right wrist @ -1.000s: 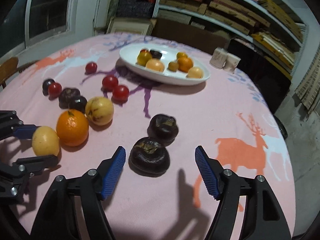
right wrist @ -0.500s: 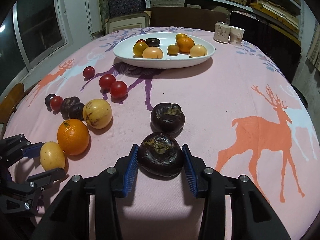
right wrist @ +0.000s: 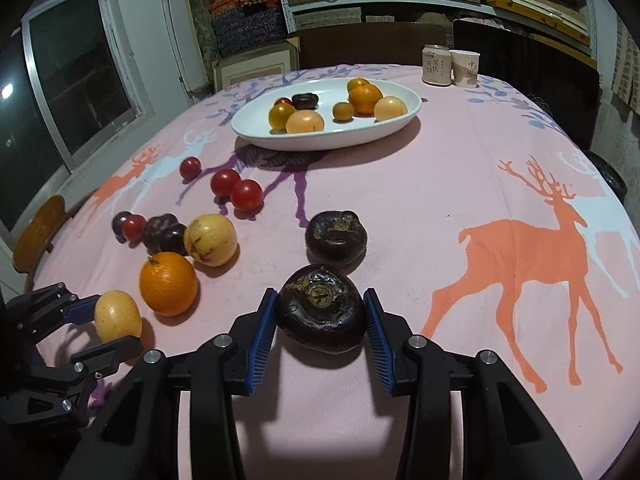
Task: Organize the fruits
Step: 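Carry the pepino and dark tomato to the plate and open both grippers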
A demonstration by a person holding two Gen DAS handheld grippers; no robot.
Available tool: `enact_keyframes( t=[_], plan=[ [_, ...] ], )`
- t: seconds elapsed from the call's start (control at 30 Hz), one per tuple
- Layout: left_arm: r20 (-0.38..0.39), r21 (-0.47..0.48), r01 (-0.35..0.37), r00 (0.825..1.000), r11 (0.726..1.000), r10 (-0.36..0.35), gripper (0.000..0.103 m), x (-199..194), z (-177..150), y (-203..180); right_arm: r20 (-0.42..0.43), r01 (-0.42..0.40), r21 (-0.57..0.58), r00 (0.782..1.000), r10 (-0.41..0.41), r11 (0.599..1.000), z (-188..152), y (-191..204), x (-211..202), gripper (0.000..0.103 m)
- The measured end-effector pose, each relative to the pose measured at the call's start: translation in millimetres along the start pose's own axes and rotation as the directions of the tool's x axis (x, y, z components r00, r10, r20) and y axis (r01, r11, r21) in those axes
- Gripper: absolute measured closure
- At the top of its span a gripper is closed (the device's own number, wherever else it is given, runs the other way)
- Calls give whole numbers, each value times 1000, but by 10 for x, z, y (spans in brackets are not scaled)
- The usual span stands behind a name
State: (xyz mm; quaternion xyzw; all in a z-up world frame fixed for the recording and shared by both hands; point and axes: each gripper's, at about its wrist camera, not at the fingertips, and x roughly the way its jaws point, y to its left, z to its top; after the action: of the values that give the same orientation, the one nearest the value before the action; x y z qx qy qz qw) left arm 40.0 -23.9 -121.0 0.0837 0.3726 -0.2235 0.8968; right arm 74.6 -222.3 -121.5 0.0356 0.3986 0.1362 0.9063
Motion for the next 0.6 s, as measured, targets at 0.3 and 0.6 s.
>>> enact_keyframes(
  t=[0.3, 0.6],
  plan=[
    [7, -6, 3, 1000, 1000, -3, 61, -51, 10, 17, 4, 7, -26, 1000, -6, 1000, -35, 20, -69, 59],
    [51, 11, 9, 999, 1000, -10, 61, -171, 467, 91, 62, 12, -30, 998, -10, 999, 376, -104, -309, 59]
  ],
)
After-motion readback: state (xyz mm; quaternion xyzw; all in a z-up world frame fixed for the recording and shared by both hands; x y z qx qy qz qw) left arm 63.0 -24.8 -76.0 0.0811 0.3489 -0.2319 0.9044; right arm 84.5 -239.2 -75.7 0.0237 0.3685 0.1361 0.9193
